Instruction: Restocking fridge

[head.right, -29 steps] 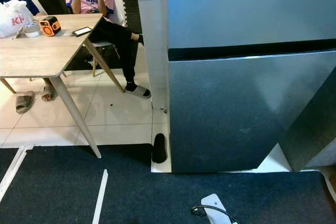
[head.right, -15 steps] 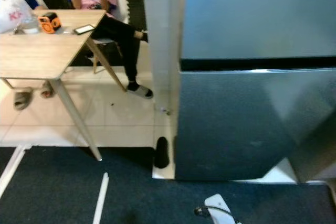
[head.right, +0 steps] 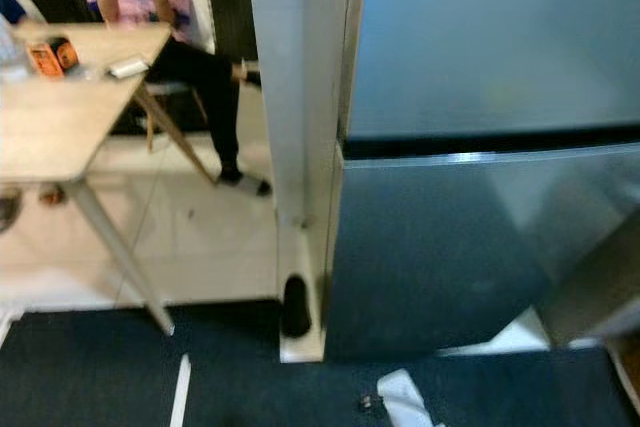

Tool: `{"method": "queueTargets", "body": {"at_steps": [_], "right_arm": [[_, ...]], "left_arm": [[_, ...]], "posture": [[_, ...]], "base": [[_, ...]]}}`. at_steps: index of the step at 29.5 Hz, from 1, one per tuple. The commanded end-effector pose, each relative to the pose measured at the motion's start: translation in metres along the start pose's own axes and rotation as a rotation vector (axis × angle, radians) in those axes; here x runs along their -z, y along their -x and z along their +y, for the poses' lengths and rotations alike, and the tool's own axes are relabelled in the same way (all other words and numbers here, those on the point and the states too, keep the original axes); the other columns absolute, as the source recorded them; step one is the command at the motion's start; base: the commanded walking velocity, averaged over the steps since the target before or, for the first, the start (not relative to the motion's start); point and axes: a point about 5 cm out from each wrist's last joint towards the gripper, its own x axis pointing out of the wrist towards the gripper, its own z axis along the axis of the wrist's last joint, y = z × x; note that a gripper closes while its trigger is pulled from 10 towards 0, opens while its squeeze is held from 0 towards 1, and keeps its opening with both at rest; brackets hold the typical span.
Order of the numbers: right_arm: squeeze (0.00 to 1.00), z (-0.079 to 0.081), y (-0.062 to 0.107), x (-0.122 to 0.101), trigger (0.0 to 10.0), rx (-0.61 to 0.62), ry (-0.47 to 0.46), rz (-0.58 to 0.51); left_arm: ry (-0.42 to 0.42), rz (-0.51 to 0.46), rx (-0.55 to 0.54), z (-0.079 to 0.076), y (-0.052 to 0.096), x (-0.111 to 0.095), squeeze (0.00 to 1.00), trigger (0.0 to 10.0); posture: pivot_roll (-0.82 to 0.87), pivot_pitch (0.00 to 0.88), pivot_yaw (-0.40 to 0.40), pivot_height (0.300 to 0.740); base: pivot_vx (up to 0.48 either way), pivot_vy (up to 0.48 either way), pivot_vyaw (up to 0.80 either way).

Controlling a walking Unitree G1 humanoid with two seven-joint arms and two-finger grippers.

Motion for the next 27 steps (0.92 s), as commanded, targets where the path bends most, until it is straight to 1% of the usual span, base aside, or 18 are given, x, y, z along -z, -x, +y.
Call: {"method": "queueTargets", "body": {"at_steps": [1,3,7,8,9,10,11,12,14,15,16,20,21,22,23,25,26,27], "right_arm": [[0.0,-0.01,0.002,0.0,10.0,0.036,-0.076,-0.02],[0.0,-0.019,0.003,-0.003,10.0,0.053,-0.145,-0.051],[0.0,-0.026,0.005,-0.008,10.0,0.039,-0.158,-0.088],[0.0,-0.035,0.007,-0.025,10.0,0.002,-0.17,-0.171],[0.0,-0.035,0.007,-0.025,10.0,0.002,-0.17,-0.171],[0.0,-0.041,0.01,-0.042,10.0,-0.041,-0.17,-0.247],[0.0,-0.041,0.01,-0.042,10.0,-0.041,-0.17,-0.247],[0.0,-0.045,0.012,-0.053,10.0,-0.071,-0.167,-0.299],[0.0,-0.048,0.02,-0.093,10.0,-0.215,-0.112,-0.445],[0.0,-0.046,0.028,-0.118,10.0,-0.343,-0.038,-0.532],[0.0,-0.046,0.028,-0.118,10.0,-0.343,-0.038,-0.532],[0.0,-0.038,0.045,-0.148,10.0,-0.618,0.139,-0.619],[0.0,-0.038,0.045,-0.148,10.0,-0.618,0.139,-0.619],[0.88,-0.035,0.051,-0.153,10.0,-0.701,0.204,-0.623],[1.0,-0.034,0.056,-0.16,10.0,-0.758,0.249,-0.638],[1.0,-0.034,0.063,-0.17,10.0,-0.79,0.264,-0.682],[1.0,-0.038,0.079,-0.194,10.0,-0.822,0.273,-0.798],[1.0,-0.04,0.085,-0.202,10.0,-0.834,0.275,-0.838]], "left_arm": [[0.004,-0.048,-0.014,0.005,0.0,-0.011,0.0,10.0],[-0.006,-0.044,-0.012,0.005,0.0,-0.01,0.0,10.0],[-0.007,-0.041,-0.011,0.004,0.0,-0.009,0.0,10.0],[-0.009,-0.04,-0.012,0.005,0.0,-0.009,0.0,10.0],[-0.009,-0.04,-0.012,0.005,0.0,-0.009,0.0,10.0],[-0.011,-0.04,-0.013,0.005,0.0,-0.009,0.0,10.0],[-0.011,-0.04,-0.013,0.005,0.0,-0.009,0.0,10.0],[-0.011,-0.04,-0.014,0.005,0.0,-0.009,0.0,10.0],[-0.013,-0.041,-0.015,0.006,0.0,-0.01,0.0,10.0],[-0.012,-0.044,-0.015,0.006,0.0,-0.01,0.0,10.0],[-0.012,-0.044,-0.015,0.006,0.0,-0.01,0.0,10.0],[-0.012,-0.045,-0.015,0.006,0.0,-0.011,0.0,10.0],[-0.012,-0.045,-0.015,0.006,0.0,-0.011,0.0,10.0],[-0.013,-0.044,-0.016,0.006,0.0,-0.01,0.0,10.0],[-0.014,-0.043,-0.016,0.006,0.001,-0.01,0.0,10.0],[-0.013,-0.04,-0.018,0.007,0.001,-0.009,0.0,10.0],[-0.012,-0.031,-0.024,0.008,0.001,-0.007,0.0,10.0],[-0.013,-0.028,-0.026,0.009,0.001,-0.006,0.0,10.0]], "posture": [[-0.02,0.0,0.036,0.74],[-0.02,0.0,0.037,0.74],[-0.02,0.0,0.035,0.74],[-0.03,0.0,0.033,0.74],[-0.03,0.0,0.033,0.74],[-0.03,0.0,0.031,0.74],[-0.03,0.0,0.031,0.74],[-0.03,0.0,0.031,0.74],[-0.03,0.0,0.029,0.74],[-0.03,0.0,0.029,0.74],[-0.03,0.0,0.029,0.74],[-0.03,0.0,0.029,0.74],[-0.03,0.0,0.029,0.74],[-0.03,0.0,0.034,0.74],[-0.03,0.0,0.034,0.74],[-0.03,0.0,0.036,0.74],[-0.03,0.0,0.036,0.74],[-0.03,0.0,0.036,0.74]], "base": [[0.0,0.0,0.0],[0.0,0.0,0.0],[0.0,0.0,0.0],[0.0,0.0,0.0],[0.0,0.0,0.0],[0.0,0.0,0.0],[0.0,0.0,0.0],[0.0,0.0,0.0],[0.0,0.0,0.0],[0.0,0.0,0.0],[0.0,0.0,0.0],[0.0,0.0,0.0],[0.0,0.0,0.0],[0.0,0.0,0.0],[0.0,0.0,0.0],[0.0,0.0,0.0],[0.0,0.0,0.0],[0.0,0.0,0.0]]}}
